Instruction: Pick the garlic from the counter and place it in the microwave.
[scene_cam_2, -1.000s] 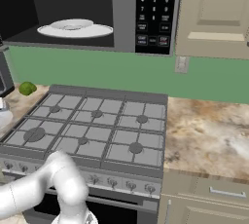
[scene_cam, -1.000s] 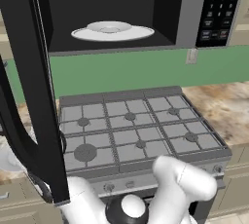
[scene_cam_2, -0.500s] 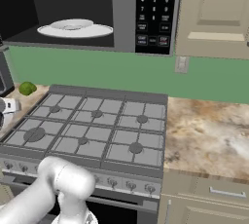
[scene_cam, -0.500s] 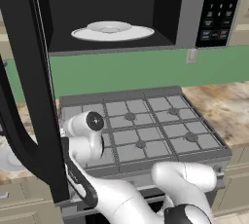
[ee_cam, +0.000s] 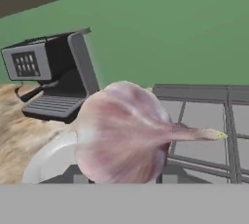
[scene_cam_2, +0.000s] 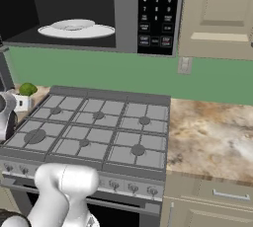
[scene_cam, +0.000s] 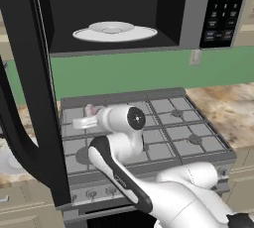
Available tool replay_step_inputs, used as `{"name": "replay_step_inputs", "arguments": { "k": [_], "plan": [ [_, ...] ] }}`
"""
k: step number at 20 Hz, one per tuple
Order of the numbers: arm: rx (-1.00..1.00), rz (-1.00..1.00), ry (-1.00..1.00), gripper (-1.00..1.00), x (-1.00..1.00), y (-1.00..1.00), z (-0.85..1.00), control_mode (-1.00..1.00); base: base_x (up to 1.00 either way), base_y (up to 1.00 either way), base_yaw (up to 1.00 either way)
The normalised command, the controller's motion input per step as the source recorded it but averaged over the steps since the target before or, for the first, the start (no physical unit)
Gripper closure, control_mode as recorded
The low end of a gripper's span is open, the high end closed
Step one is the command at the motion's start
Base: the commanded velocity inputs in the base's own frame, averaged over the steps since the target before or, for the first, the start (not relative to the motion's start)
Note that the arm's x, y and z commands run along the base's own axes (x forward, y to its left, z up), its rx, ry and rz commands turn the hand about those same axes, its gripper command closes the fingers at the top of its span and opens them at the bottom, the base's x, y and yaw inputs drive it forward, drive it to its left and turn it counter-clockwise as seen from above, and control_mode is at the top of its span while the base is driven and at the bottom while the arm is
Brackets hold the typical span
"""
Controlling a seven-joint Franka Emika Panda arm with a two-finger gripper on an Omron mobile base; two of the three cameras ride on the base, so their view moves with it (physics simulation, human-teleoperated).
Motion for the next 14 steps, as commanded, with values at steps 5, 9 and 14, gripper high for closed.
{"name": "replay_step_inputs", "arguments": {
  "k": [5, 9, 14],
  "plan": [
    [0.0, -0.26, 0.01, 1.0, -0.33, -0.42, 1.0, -1.0, 0.0, 0.0, 0.0],
    [0.0, -0.28, 0.12, 1.0, -0.03, -0.2, 1.0, -1.0, 0.0, 0.0, 0.0],
    [0.0, -0.25, 0.02, 1.0, -0.02, -0.34, 1.0, -1.0, 0.0, 0.0, 0.0]
  ]
}}
